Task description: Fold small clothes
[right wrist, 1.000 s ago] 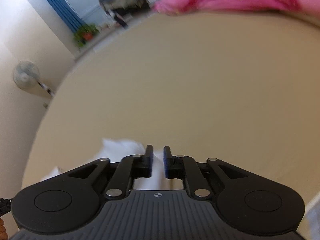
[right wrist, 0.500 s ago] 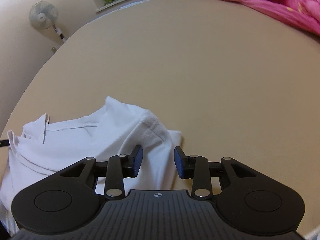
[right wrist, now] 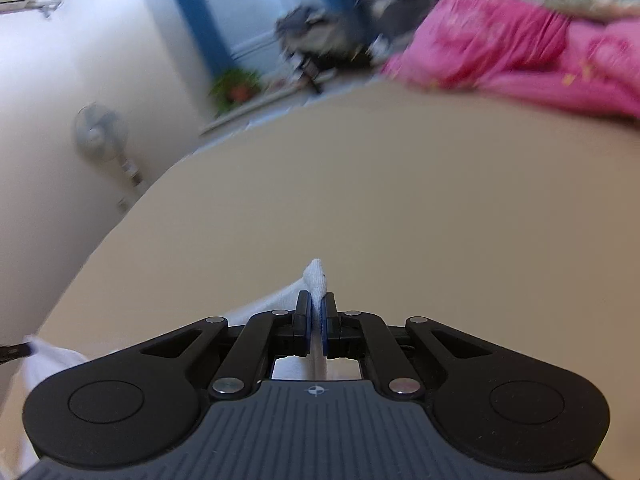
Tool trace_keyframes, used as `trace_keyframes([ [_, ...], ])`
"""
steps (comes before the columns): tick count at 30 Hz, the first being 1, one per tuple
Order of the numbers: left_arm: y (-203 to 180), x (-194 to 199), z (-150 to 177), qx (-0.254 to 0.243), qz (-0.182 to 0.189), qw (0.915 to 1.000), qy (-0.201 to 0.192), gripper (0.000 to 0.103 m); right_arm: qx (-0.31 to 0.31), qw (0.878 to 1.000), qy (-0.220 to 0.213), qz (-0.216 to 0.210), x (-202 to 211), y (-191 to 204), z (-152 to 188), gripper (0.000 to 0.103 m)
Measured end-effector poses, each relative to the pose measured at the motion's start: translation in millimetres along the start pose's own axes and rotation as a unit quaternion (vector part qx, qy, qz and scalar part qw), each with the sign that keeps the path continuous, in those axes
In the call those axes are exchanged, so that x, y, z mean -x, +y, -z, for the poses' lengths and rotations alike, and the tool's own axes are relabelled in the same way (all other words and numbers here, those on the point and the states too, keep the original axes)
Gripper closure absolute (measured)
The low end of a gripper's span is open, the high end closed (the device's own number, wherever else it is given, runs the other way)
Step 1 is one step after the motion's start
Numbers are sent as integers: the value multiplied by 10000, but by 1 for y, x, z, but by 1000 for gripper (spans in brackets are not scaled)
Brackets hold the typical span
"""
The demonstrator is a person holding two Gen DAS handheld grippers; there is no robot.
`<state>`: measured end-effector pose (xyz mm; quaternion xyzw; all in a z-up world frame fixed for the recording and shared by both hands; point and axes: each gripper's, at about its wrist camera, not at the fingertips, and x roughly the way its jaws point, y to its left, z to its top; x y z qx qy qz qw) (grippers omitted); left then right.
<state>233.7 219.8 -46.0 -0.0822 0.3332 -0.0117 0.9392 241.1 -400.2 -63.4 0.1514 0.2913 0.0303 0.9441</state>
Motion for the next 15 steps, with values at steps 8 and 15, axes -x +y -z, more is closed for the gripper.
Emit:
trace_keyframes([
  [8,-7,-53,6,-41,-259,9968,757,94,-7,9951,869,466,-53,-2,5,94],
  [15,11,5,3,399,212,9881,1468,86,-499,9927,942,561,-16,-1,-1,85],
])
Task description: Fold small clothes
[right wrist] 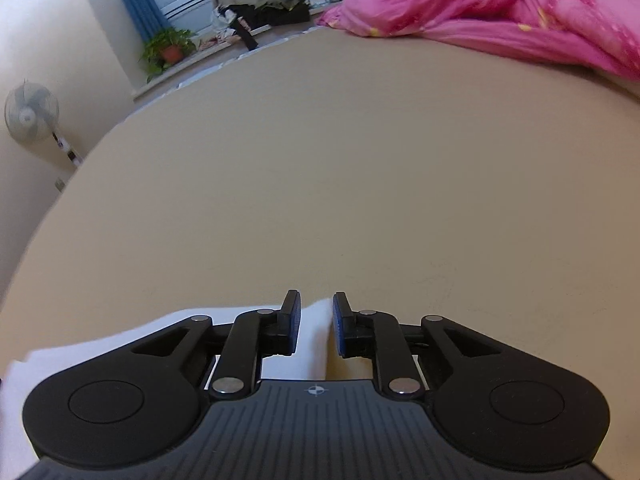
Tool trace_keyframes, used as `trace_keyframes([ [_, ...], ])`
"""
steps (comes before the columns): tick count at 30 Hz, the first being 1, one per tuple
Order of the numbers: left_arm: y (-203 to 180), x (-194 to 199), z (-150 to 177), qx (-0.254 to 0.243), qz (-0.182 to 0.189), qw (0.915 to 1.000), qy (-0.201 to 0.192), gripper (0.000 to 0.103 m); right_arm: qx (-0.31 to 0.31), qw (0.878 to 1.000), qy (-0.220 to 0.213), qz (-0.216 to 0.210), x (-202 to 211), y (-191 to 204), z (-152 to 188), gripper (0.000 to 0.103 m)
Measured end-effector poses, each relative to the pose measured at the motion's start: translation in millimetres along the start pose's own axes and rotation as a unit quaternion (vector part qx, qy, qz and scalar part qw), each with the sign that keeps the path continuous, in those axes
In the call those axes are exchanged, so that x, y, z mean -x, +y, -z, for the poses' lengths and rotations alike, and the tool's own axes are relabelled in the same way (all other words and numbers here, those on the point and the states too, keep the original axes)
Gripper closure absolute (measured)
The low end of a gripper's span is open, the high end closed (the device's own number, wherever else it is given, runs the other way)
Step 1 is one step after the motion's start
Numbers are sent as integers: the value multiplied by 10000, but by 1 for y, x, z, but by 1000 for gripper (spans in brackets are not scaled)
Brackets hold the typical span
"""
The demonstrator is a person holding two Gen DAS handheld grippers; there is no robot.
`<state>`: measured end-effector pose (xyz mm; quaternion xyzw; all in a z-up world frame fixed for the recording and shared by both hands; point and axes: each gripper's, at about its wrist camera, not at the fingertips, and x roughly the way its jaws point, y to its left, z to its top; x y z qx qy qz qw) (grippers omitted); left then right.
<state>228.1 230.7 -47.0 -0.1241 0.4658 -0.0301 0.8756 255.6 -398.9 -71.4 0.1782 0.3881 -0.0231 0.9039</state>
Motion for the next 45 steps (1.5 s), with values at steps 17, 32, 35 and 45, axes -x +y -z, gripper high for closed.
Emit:
trace_keyframes([
  [17,-2,34,111,-652,436,9925,936,99,567,9886,1395,-43,78,-25,98,64],
  [32,26,52,119,-162,267,9964,793,102,330,9891,1438,26,89,-47,109,93],
  [35,17,68,109,-91,902,9957,210,102,408,9967,706,-5,108,-41,99,85],
  [45,5,27,100,-121,574,9945,863,95,137,9935,1121,105,78,-37,96,63],
])
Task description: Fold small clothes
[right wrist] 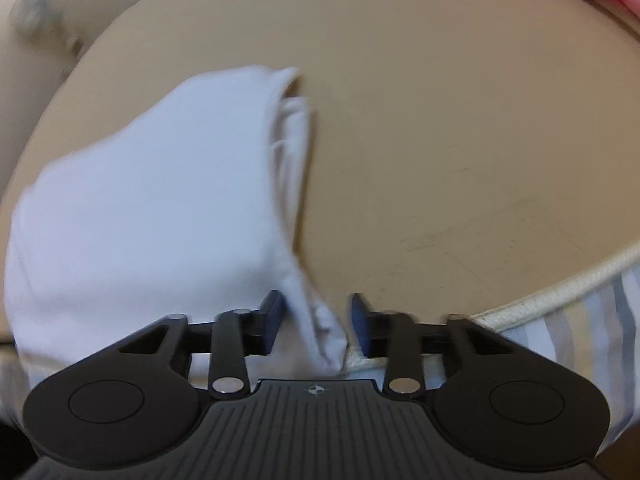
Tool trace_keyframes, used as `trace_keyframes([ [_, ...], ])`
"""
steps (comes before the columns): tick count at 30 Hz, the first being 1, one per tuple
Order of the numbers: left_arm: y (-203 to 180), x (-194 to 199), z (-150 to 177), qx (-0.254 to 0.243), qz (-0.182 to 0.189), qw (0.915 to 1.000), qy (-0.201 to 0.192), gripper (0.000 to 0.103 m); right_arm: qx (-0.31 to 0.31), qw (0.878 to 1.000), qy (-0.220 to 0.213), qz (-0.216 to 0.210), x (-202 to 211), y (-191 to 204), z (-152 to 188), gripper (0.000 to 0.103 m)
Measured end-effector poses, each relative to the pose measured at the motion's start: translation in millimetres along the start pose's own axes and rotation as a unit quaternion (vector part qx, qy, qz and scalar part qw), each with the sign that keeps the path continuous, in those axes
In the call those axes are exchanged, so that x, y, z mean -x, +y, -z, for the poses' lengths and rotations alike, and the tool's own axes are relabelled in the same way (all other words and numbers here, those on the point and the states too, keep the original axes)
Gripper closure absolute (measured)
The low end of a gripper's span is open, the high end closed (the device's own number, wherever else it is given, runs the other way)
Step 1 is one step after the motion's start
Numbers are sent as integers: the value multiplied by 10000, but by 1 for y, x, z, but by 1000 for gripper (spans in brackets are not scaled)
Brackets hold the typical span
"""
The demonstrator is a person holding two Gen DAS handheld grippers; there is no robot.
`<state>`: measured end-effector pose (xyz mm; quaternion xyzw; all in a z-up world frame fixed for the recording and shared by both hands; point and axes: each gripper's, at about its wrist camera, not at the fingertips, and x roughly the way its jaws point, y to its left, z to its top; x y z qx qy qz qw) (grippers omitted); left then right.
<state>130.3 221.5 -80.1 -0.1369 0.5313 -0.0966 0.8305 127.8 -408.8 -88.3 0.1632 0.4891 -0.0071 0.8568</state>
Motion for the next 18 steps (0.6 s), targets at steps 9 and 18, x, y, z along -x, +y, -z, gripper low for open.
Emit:
trace_keyframes([
  [9,13,-26,-32,794,-157,9967,-113,44,-346,9982,-378,-320,-19,12,-34,43],
  [18,7,-49,-32,634,-344,9973,168,44,-332,9993,189,-4,-39,22,-26,43],
])
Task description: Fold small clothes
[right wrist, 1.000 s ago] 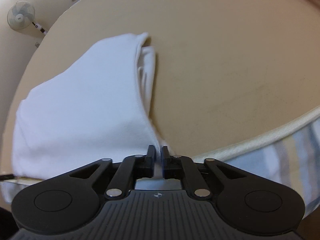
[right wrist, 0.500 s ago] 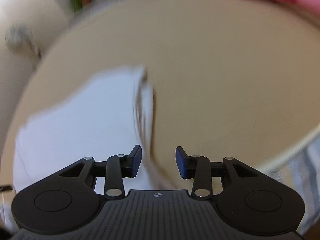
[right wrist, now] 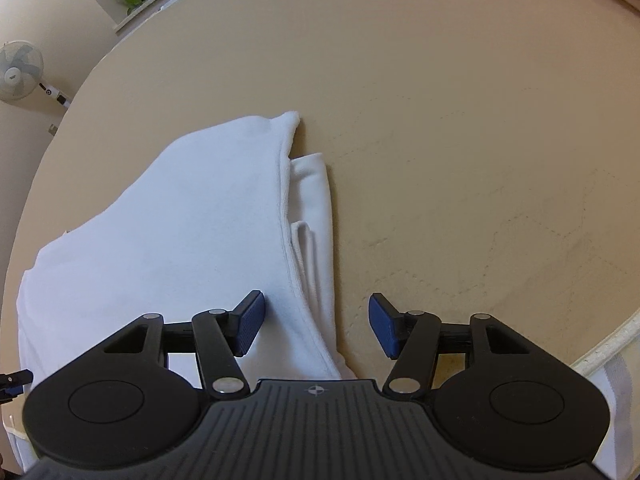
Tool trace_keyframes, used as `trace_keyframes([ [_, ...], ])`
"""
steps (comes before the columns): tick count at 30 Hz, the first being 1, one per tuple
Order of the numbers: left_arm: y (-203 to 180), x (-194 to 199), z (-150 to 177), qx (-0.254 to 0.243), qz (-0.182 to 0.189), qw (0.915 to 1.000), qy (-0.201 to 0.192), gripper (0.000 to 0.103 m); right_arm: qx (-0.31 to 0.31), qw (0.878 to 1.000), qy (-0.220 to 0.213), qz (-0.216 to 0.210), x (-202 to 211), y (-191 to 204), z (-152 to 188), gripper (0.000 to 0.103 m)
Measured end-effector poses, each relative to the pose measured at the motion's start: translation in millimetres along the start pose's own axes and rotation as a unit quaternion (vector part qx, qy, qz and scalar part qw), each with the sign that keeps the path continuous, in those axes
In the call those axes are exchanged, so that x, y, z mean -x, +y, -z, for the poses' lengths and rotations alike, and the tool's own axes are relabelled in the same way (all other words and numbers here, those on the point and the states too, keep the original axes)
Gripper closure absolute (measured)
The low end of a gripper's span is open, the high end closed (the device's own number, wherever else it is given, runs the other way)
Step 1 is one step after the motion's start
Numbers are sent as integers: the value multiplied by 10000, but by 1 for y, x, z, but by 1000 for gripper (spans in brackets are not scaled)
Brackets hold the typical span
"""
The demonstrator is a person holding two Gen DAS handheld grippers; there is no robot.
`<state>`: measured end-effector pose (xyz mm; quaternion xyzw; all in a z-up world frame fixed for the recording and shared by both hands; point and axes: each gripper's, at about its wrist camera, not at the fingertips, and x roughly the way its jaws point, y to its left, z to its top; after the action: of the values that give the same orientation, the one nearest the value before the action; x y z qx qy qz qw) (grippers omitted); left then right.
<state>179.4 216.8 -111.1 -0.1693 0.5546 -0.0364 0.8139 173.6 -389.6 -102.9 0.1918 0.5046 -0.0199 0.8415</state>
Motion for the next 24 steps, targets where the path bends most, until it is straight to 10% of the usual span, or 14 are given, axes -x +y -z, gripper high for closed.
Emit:
trace_keyframes([
  [9,-9,9,14,-475,-11,9987,-181,85,-86,9989,-249,-395,7,1,-3,92],
  [15,-2,27,29,-392,198,9986,-278,83,-73,9976,-494,-476,15,-1,-3,91],
  [24,16,26,19,-84,295,9995,-57,60,233,9995,-21,-205,22,-8,14,63],
])
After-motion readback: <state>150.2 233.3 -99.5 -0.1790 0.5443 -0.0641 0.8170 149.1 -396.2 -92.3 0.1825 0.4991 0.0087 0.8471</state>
